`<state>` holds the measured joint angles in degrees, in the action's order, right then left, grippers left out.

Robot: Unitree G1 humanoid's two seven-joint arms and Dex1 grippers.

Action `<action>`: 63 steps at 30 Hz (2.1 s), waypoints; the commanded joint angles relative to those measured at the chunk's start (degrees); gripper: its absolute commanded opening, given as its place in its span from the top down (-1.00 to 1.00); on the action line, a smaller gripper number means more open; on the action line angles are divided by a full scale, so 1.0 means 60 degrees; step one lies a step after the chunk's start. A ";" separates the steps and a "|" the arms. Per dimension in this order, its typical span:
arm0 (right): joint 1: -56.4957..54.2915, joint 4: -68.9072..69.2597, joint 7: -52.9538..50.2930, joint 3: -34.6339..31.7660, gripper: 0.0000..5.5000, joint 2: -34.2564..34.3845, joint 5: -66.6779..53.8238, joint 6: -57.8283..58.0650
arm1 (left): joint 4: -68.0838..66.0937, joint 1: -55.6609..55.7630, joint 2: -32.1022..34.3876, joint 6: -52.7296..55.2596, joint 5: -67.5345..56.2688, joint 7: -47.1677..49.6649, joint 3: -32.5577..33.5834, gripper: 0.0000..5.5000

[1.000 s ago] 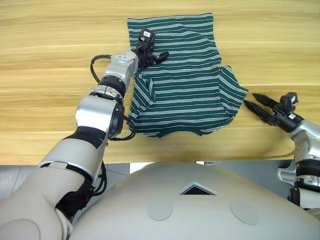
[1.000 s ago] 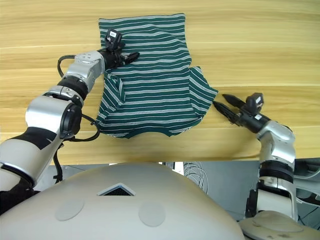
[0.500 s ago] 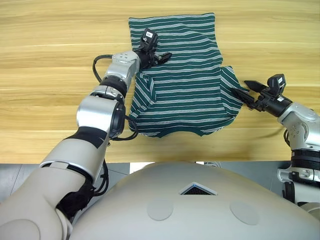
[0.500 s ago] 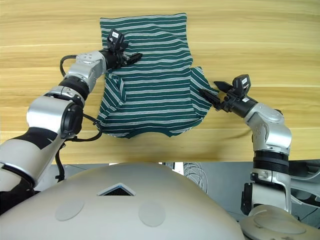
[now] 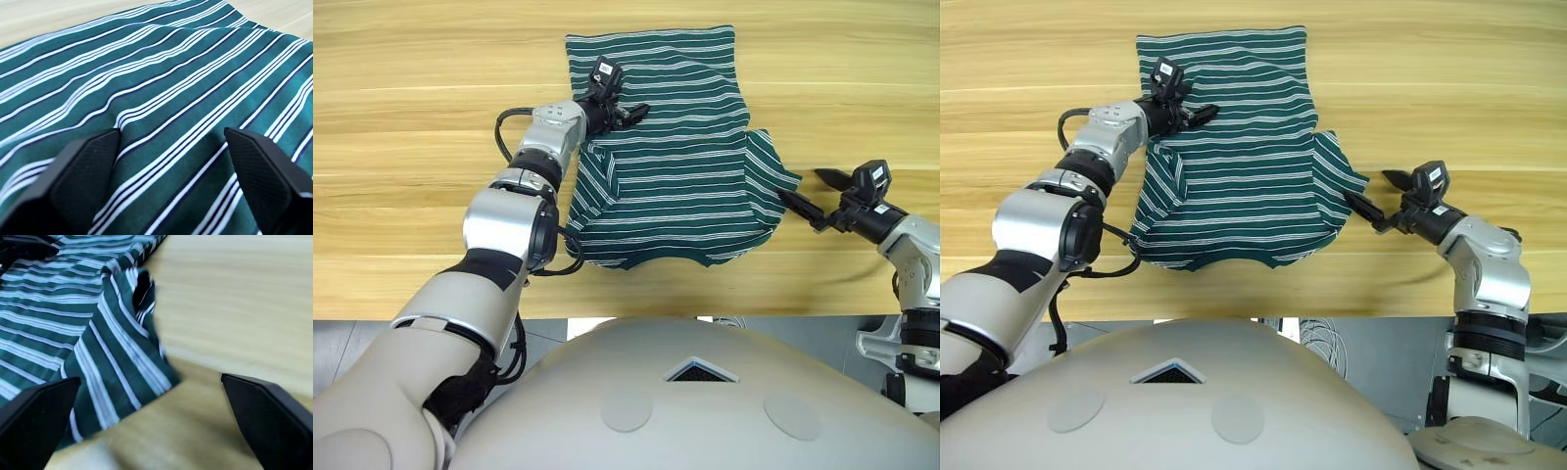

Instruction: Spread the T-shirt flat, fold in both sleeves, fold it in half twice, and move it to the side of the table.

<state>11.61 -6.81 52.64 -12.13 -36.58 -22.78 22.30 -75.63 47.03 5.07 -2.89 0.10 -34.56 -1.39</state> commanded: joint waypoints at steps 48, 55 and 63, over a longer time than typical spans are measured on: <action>-0.0788 0.3221 -0.0262 0.2129 0.99 -0.0439 0.0977 0.0462 | 0.0072 -0.0306 -0.0242 0.0010 0.0313 0.0122 0.0144 -0.40; -0.1297 0.3998 -0.0048 0.3251 0.99 -0.0821 0.1585 0.0727 | 0.0059 -0.0354 -0.0383 0.0028 0.0362 0.0200 0.0099 -0.40; -0.1716 0.3954 -0.0486 0.4499 0.99 -0.0463 0.2478 0.0785 | 0.0056 -0.0412 -0.0442 0.0044 0.0390 0.0252 0.0112 -0.40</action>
<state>2.21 16.70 50.30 13.74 -39.48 -8.92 26.98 -74.57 45.84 2.74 -4.03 1.26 -33.25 -0.35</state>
